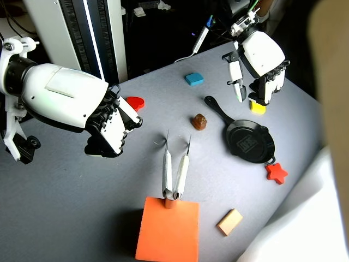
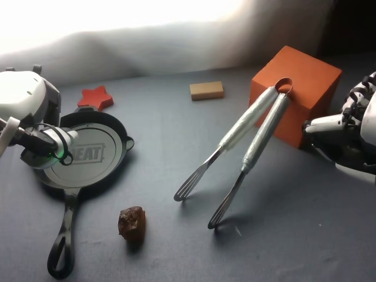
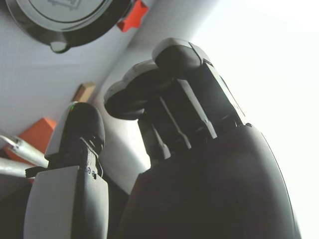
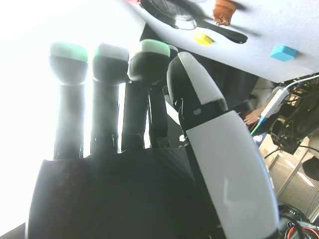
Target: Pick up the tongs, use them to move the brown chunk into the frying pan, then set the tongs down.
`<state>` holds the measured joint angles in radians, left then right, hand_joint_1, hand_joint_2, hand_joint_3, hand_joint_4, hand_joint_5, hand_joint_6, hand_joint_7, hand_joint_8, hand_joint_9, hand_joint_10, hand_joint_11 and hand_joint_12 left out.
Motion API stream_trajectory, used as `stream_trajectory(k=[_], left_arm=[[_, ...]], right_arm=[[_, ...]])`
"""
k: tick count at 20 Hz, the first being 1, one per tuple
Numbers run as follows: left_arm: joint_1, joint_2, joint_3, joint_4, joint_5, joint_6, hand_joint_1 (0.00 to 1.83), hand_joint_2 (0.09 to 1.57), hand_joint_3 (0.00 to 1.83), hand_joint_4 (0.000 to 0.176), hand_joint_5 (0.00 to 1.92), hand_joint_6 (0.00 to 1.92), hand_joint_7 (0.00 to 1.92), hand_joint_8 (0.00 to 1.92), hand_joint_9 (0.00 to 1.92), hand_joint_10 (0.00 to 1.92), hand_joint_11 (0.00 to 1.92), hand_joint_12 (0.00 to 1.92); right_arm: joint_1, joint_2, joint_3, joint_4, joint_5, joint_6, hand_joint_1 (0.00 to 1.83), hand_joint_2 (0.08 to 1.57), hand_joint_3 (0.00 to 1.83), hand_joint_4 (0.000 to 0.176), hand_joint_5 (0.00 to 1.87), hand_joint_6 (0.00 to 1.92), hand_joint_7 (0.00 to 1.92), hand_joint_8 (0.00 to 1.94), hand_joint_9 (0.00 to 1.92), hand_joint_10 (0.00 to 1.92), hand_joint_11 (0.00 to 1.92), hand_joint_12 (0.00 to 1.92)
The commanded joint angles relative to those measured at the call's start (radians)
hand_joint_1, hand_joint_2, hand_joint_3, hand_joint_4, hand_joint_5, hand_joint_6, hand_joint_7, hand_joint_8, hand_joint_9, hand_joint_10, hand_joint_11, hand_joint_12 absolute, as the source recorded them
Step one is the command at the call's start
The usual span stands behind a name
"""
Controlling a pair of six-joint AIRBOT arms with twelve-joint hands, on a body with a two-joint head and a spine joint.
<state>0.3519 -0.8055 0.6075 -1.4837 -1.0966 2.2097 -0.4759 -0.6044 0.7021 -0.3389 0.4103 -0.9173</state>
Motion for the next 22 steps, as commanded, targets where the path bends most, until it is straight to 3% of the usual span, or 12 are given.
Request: stream_trajectory(k=[1,4,8,10,13,17,20,22], left_arm=[[-0.007,0.010,-0.002,0.073,-0.061,0.006,0.05,1.24,0.17,0.000,0.07,0.01,0.14,0.07,0.12,0.13,0.00,0.64],[-0.007,0.008,-0.005,0.066,-0.062,0.008,0.05,1.32,0.02,0.000,0.08,0.00,0.18,0.01,0.17,0.04,0.00,0.60],[-0.013,0.005,-0.014,0.054,-0.109,0.008,0.05,1.33,0.00,0.002,0.09,0.00,0.20,0.00,0.20,0.01,0.00,0.66],[-0.017,0.004,-0.016,0.054,-0.122,0.010,0.02,1.33,0.00,0.006,0.10,0.01,0.21,0.00,0.21,0.01,0.00,0.62],[-0.031,0.005,-0.035,0.035,-0.161,0.016,0.02,1.32,0.00,0.012,0.06,0.00,0.13,0.00,0.15,0.00,0.00,0.60],[-0.078,0.007,-0.064,-0.009,-0.182,0.065,0.04,1.33,0.00,0.006,0.07,0.01,0.15,0.01,0.14,0.01,0.00,0.47],[-0.067,0.007,-0.077,-0.008,-0.184,0.056,0.01,1.30,0.00,0.000,0.03,0.00,0.07,0.00,0.06,0.00,0.00,0.28],[-0.062,0.006,-0.078,-0.029,-0.184,0.052,0.00,1.28,0.00,0.000,0.01,0.00,0.05,0.00,0.03,0.00,0.00,0.18]], right_arm=[[0.017,0.004,-0.002,0.014,0.090,-0.005,0.12,1.13,0.15,0.000,0.25,0.14,0.32,0.08,0.26,0.14,0.00,0.82],[0.019,-0.002,-0.002,0.014,0.074,-0.028,0.15,1.20,0.02,0.000,0.27,0.04,0.33,0.01,0.28,0.04,0.00,0.81],[0.052,-0.013,0.001,0.014,0.033,-0.072,0.10,1.22,0.01,0.000,0.26,0.00,0.33,0.00,0.31,0.02,0.00,0.83],[0.111,-0.046,0.023,0.014,-0.070,-0.094,0.14,1.22,0.00,0.000,0.31,0.02,0.35,0.01,0.33,0.02,0.00,0.86],[0.228,-0.124,0.094,0.014,-0.280,-0.040,0.07,1.21,0.00,0.000,0.25,0.00,0.30,0.00,0.27,0.00,0.00,0.72],[0.253,-0.181,0.146,-0.002,-0.204,-0.101,0.07,1.18,0.00,0.000,0.22,0.00,0.26,0.00,0.24,0.00,0.00,0.60],[0.258,-0.199,0.179,-0.287,-0.091,0.116,0.18,1.12,0.00,0.000,0.20,0.00,0.25,0.00,0.22,0.00,0.00,0.50],[0.304,-0.227,0.222,-0.656,-0.110,0.569,0.38,1.10,0.00,0.000,0.11,0.00,0.17,0.00,0.16,0.00,0.00,0.37]])
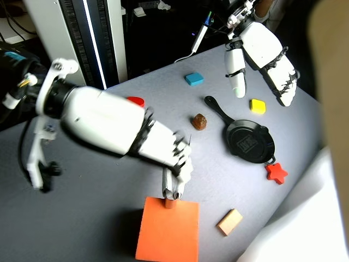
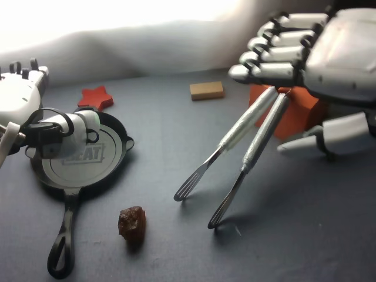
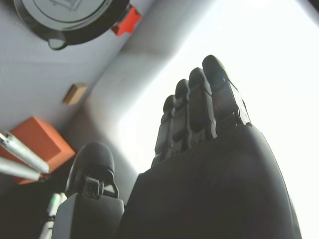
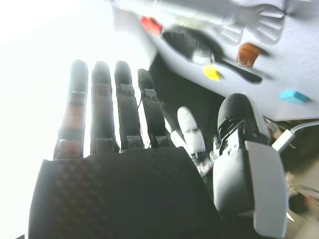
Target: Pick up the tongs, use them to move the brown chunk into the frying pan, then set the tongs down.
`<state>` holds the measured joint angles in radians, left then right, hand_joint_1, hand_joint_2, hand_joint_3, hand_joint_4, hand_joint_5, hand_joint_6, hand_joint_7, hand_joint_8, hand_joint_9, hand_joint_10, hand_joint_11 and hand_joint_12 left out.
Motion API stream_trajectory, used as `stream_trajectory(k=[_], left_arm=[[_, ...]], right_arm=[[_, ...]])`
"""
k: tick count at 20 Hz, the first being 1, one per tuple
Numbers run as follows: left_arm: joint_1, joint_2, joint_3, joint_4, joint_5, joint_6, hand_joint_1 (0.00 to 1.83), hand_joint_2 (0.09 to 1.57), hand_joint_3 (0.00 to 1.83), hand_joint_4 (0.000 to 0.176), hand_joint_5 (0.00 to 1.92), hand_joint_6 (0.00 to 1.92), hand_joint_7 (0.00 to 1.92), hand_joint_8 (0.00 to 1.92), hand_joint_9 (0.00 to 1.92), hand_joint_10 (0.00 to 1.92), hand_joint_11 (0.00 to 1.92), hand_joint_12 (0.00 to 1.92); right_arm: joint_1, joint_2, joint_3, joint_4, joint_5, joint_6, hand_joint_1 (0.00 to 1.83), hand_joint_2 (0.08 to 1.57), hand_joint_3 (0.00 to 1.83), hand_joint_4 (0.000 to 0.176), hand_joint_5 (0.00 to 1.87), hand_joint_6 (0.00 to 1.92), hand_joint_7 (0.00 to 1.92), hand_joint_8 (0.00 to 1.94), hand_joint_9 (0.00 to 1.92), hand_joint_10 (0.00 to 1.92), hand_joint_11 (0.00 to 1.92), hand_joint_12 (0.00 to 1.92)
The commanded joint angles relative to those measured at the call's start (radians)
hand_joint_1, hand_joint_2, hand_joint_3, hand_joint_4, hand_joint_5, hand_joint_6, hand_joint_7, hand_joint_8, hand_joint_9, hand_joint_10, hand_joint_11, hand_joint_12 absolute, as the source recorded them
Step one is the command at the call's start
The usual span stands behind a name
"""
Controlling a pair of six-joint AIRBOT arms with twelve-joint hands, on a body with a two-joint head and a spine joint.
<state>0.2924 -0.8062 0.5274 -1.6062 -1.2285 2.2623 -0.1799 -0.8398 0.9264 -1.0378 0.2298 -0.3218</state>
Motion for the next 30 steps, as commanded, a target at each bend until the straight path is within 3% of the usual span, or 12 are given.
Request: stream_trajectory(k=[1,4,5,7,8,10,12,16,20,23,26,30], left_arm=[[-0.001,0.006,0.005,0.093,-0.050,-0.001,0.00,1.28,0.00,0.000,0.00,0.00,0.04,0.00,0.01,0.00,0.00,0.13],[0.002,0.001,0.016,0.093,-0.026,-0.002,0.00,1.27,0.00,0.000,0.00,0.00,0.00,0.00,0.00,0.00,0.00,0.03],[0.005,-0.001,0.017,0.093,-0.026,-0.011,0.04,1.26,0.00,0.000,0.00,0.00,0.01,0.00,0.00,0.00,0.00,0.08],[0.007,-0.003,0.019,0.093,-0.026,-0.018,0.05,1.26,0.00,0.000,0.00,0.00,0.01,0.00,0.00,0.00,0.00,0.10],[0.007,-0.005,0.019,0.093,-0.026,-0.018,0.02,1.26,0.00,0.000,0.00,0.00,0.00,0.00,0.00,0.00,0.00,0.08],[0.006,-0.006,0.022,0.092,-0.026,-0.018,0.06,1.25,0.00,0.000,0.00,0.00,0.00,0.00,0.00,0.00,0.00,0.01],[0.004,-0.008,0.023,0.080,-0.045,-0.026,0.05,1.26,0.00,0.000,0.00,0.00,0.00,0.00,0.00,0.00,0.00,0.00],[0.004,-0.009,0.023,0.078,-0.075,-0.024,0.01,1.27,0.00,0.000,0.00,0.00,0.00,0.00,0.00,0.00,0.01,0.00],[0.004,-0.011,0.015,0.062,-0.071,-0.022,0.00,1.26,0.00,0.000,0.00,0.00,0.00,0.00,0.00,0.00,0.00,0.00],[0.004,-0.012,0.015,0.061,-0.071,-0.021,0.03,1.27,0.00,0.000,0.00,0.00,0.00,0.00,0.00,0.00,0.00,0.00],[0.005,-0.012,0.015,0.061,-0.071,-0.017,0.00,1.27,0.00,0.000,0.00,0.00,0.00,0.00,0.00,0.00,0.00,0.00],[0.006,-0.012,0.015,0.061,-0.071,-0.006,0.00,1.25,0.00,0.000,0.00,0.00,0.00,0.00,0.00,0.00,0.00,0.00]], right_arm=[[0.028,-0.006,0.020,-0.156,0.048,0.212,0.57,1.06,0.00,0.000,0.09,0.00,0.16,0.00,0.14,0.00,0.00,0.36],[0.080,-0.048,0.084,-0.650,0.030,0.758,0.85,0.98,0.00,0.000,0.01,0.00,0.05,0.00,0.02,0.00,0.00,0.03],[0.094,-0.064,0.103,-0.804,0.031,0.890,1.00,0.98,0.00,0.000,0.00,0.00,0.03,0.00,0.00,0.00,0.00,0.01],[0.115,-0.100,0.144,-1.086,0.062,1.162,1.10,1.00,0.00,0.000,0.00,0.00,0.00,0.00,0.00,0.00,0.00,0.00],[0.121,-0.129,0.175,-1.195,0.077,1.265,1.13,1.01,0.00,0.000,0.00,0.00,0.00,0.00,0.00,0.00,0.00,0.00],[0.126,-0.175,0.227,-1.237,0.101,1.322,1.16,1.02,0.00,0.000,0.00,0.00,0.00,0.00,0.00,0.00,0.00,0.00],[0.134,-0.231,0.279,-1.394,0.134,1.504,1.19,1.00,0.00,0.000,0.00,0.00,0.00,0.00,0.00,0.00,0.00,0.00],[0.127,-0.309,0.333,-1.467,0.127,1.543,1.06,1.05,0.01,0.000,0.00,0.00,0.00,0.00,0.00,0.00,0.00,0.00],[0.111,-0.356,0.341,-1.582,0.111,1.573,1.08,1.06,0.01,0.000,0.00,0.00,0.00,0.00,0.00,0.00,0.00,0.00],[0.085,-0.370,0.346,-1.600,0.097,1.574,1.08,1.05,0.01,0.000,0.00,0.00,0.00,0.00,0.00,0.00,0.00,0.00],[0.062,-0.387,0.355,-1.752,0.097,1.689,1.11,1.04,0.00,0.000,0.00,0.00,0.00,0.00,0.00,0.00,0.00,0.00],[0.043,-0.423,0.401,-1.753,0.100,1.704,1.10,1.04,0.00,0.000,0.00,0.00,0.00,0.00,0.00,0.00,0.00,0.00]])
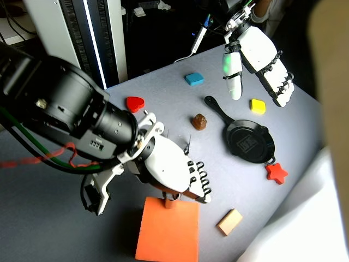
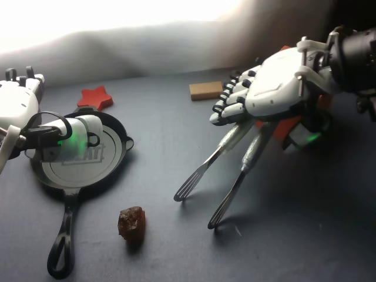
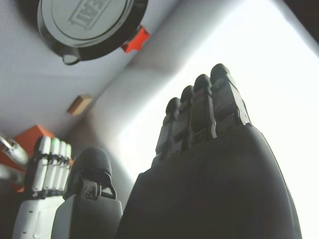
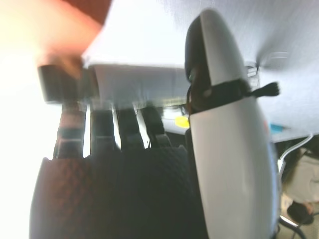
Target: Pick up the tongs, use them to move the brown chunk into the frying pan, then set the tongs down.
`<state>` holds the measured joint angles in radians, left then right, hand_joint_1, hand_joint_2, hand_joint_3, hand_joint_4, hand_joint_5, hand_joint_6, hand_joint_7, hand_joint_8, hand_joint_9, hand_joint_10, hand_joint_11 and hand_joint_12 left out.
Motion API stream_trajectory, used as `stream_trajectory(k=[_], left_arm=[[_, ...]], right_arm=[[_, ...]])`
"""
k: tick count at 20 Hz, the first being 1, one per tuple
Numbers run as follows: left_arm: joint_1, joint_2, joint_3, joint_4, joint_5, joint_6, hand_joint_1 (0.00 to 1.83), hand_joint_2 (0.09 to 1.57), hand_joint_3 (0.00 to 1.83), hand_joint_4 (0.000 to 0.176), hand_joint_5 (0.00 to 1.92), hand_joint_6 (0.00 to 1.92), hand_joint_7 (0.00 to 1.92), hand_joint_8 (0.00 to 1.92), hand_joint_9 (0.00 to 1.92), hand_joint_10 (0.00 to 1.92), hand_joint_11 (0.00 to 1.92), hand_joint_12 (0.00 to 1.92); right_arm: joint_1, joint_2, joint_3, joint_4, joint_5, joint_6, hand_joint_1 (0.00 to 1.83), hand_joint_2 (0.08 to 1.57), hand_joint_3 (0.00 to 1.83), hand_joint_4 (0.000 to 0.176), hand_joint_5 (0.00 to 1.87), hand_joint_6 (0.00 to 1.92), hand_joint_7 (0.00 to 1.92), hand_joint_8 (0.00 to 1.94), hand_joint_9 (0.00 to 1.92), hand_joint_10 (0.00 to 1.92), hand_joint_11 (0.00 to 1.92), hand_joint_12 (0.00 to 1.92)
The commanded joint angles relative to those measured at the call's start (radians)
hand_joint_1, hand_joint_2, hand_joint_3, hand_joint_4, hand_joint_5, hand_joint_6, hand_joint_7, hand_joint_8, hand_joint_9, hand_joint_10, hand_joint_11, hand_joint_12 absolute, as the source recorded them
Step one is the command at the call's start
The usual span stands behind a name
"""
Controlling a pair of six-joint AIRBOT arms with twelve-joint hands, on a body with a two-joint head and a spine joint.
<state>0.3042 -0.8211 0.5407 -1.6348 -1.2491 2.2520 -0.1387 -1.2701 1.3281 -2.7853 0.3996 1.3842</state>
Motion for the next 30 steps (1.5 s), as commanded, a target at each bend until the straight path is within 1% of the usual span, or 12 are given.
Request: stream_trajectory(k=[1,9,10,20,22,23,24,25,27,28,29,30], left_arm=[[-0.006,0.003,0.001,0.090,-0.051,0.006,0.00,1.26,0.00,0.000,0.00,0.00,0.00,0.00,0.00,0.00,0.01,0.00],[-0.011,0.002,-0.002,0.093,-0.033,0.007,0.00,1.26,0.00,0.001,0.00,0.00,0.00,0.00,0.00,0.00,0.01,0.01],[-0.011,0.001,-0.002,0.093,-0.028,0.007,0.00,1.25,0.00,0.007,0.00,0.00,0.01,0.00,0.00,0.00,0.02,0.01],[-0.015,0.000,0.005,0.093,-0.020,0.010,0.00,1.25,0.00,0.001,0.00,0.00,0.00,0.00,0.00,0.00,0.02,0.03],[-0.013,-0.002,0.007,0.093,-0.020,0.010,0.00,1.25,0.00,0.000,0.00,0.00,0.01,0.00,0.00,0.00,0.00,0.13],[-0.013,-0.002,0.007,0.093,-0.020,0.010,0.00,1.25,0.00,0.000,0.00,0.00,0.03,0.01,0.02,0.00,0.00,0.18],[-0.013,-0.002,0.007,0.093,-0.021,0.010,0.00,1.25,0.00,0.000,0.00,0.00,0.03,0.01,0.02,0.00,0.00,0.18],[-0.013,-0.002,0.007,0.093,-0.021,0.009,0.00,1.24,0.00,0.000,0.00,0.00,0.03,0.00,0.01,0.00,0.00,0.18],[-0.011,-0.003,0.007,0.092,-0.021,0.007,0.00,1.25,0.00,0.000,0.00,0.00,0.02,0.00,0.02,0.00,0.00,0.21],[-0.011,-0.003,0.007,0.092,-0.021,0.006,0.00,1.25,0.00,0.000,0.00,0.00,0.02,0.00,0.02,0.00,0.00,0.21],[-0.011,-0.003,0.007,0.092,-0.021,0.006,0.00,1.24,0.00,0.000,0.00,0.00,0.03,0.00,0.04,0.01,0.00,0.24],[-0.011,-0.003,0.006,0.092,-0.021,0.006,0.00,1.25,0.00,0.000,0.00,0.00,0.05,0.01,0.05,0.01,0.00,0.25]], right_arm=[[0.000,0.000,0.008,-0.006,-0.069,-0.002,1.14,1.03,0.00,0.000,0.00,0.00,0.00,0.00,0.00,0.00,0.00,0.00],[-0.017,-0.060,0.055,-0.006,-0.079,-0.044,1.11,1.04,0.00,0.000,0.00,0.00,0.00,0.00,0.00,0.00,0.00,0.00],[-0.021,-0.063,0.055,-0.006,-0.079,-0.044,1.11,1.04,0.00,0.000,0.00,0.00,0.00,0.00,0.00,0.00,0.00,0.00],[-0.033,-0.066,0.054,-0.006,-0.088,-0.037,1.08,1.08,0.02,0.000,0.00,0.00,0.00,0.00,0.00,0.00,0.00,0.00],[-0.036,-0.066,0.054,-0.006,-0.088,-0.027,1.07,1.08,0.02,0.000,0.03,0.01,0.03,0.01,0.02,0.01,0.00,0.00],[-0.037,-0.066,0.054,-0.006,-0.088,-0.027,1.09,1.07,0.00,0.000,0.15,0.02,0.15,0.02,0.13,0.01,0.00,0.29],[-0.037,-0.066,0.054,-0.006,-0.088,-0.024,1.09,1.07,0.00,0.000,0.15,0.02,0.15,0.02,0.13,0.01,0.00,0.29],[-0.038,-0.066,0.054,-0.006,-0.088,-0.022,1.09,1.08,0.01,0.000,0.28,0.03,0.30,0.02,0.25,0.03,0.00,0.70],[-0.038,-0.065,0.054,-0.006,-0.087,-0.021,1.02,1.14,0.02,0.000,0.45,0.05,0.47,0.03,0.42,0.05,0.00,1.08],[-0.038,-0.065,0.054,-0.006,-0.087,-0.021,1.02,1.14,0.02,0.000,0.45,0.05,0.47,0.03,0.42,0.05,0.00,1.08],[-0.037,-0.065,0.054,-0.006,-0.087,-0.021,1.01,1.16,0.01,0.000,0.59,0.04,0.61,0.01,0.57,0.04,0.04,1.26],[-0.038,-0.064,0.054,-0.006,-0.087,-0.020,1.01,1.18,0.01,0.000,0.64,0.04,0.68,0.02,0.64,0.04,0.09,1.26]])
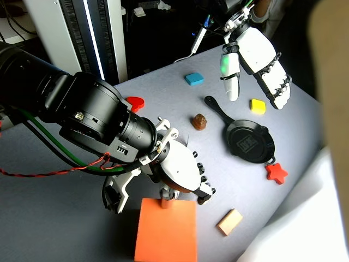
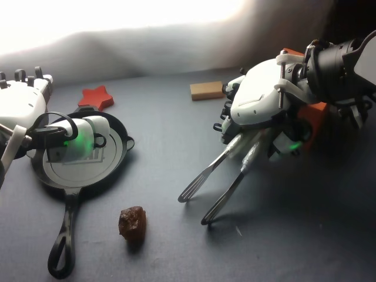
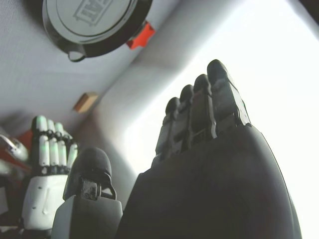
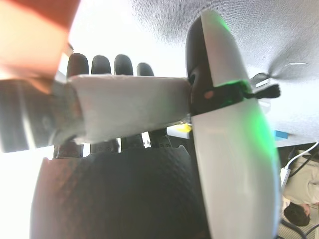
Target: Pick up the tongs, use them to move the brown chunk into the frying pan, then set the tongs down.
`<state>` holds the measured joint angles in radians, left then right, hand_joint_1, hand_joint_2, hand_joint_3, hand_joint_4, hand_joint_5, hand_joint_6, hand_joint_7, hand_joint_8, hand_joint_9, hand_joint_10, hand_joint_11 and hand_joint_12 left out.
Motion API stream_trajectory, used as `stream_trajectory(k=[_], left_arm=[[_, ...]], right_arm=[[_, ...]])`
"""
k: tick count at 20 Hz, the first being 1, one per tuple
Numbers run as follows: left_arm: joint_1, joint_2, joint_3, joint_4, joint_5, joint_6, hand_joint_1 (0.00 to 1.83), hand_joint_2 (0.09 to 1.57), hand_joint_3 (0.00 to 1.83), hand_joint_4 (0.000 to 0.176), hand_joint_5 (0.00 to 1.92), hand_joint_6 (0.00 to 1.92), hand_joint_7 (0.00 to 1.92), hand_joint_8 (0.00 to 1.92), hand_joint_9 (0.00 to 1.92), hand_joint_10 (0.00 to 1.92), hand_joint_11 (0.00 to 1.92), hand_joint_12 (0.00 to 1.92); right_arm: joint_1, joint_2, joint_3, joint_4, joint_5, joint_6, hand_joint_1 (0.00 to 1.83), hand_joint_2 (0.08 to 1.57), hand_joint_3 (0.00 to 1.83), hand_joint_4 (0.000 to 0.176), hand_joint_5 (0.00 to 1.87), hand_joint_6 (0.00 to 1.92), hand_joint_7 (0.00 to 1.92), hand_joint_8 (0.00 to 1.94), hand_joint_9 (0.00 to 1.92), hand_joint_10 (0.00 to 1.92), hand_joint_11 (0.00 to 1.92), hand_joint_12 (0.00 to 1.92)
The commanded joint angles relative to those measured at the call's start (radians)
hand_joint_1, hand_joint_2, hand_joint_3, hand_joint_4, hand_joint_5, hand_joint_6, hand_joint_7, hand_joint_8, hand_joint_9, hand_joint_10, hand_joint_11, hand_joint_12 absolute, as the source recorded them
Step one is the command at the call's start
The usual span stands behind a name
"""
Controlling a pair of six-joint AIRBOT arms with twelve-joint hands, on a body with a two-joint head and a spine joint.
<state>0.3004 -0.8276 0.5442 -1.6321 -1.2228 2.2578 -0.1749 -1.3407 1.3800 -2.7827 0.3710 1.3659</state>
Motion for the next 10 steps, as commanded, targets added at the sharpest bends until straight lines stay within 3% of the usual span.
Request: stream_trajectory(k=[1,4,5,6,10], left_arm=[[-0.006,0.004,0.003,0.089,-0.047,0.001,0.00,1.25,0.00,0.000,0.00,0.00,0.05,0.01,0.04,0.01,0.00,0.23],[-0.006,0.003,0.002,0.089,-0.047,-0.001,0.00,1.25,0.00,0.000,0.00,0.00,0.04,0.00,0.04,0.00,0.00,0.22],[-0.006,0.003,0.002,0.089,-0.047,-0.001,0.00,1.25,0.00,0.000,0.00,0.00,0.04,0.00,0.05,0.00,0.00,0.23],[-0.006,0.003,0.002,0.088,-0.047,-0.001,0.00,1.25,0.00,0.000,0.00,0.00,0.05,0.00,0.05,0.01,0.00,0.24],[-0.006,0.003,0.000,0.080,-0.052,-0.002,0.00,1.25,0.00,0.000,0.00,0.00,0.05,0.00,0.05,0.00,0.00,0.24]], right_arm=[[-0.002,0.007,0.002,-0.009,-0.058,-0.001,1.02,1.20,0.01,0.000,0.71,0.04,0.76,0.02,0.72,0.05,0.15,1.27],[0.002,0.012,-0.003,-0.009,-0.057,0.007,1.06,1.22,0.00,0.000,0.86,0.04,0.93,0.02,0.89,0.05,0.33,1.27],[0.006,0.015,-0.006,-0.009,-0.054,0.019,1.10,1.18,0.08,0.000,0.80,1.02,0.99,0.02,0.95,0.06,0.40,1.27],[0.011,0.018,-0.011,-0.009,-0.051,0.030,1.10,1.21,0.03,0.000,0.77,1.24,1.06,0.03,1.01,0.08,0.45,1.30],[0.036,0.039,-0.042,-0.009,-0.049,0.062,1.11,1.21,0.00,0.000,0.79,1.25,1.10,0.03,1.06,0.09,0.52,1.32]])
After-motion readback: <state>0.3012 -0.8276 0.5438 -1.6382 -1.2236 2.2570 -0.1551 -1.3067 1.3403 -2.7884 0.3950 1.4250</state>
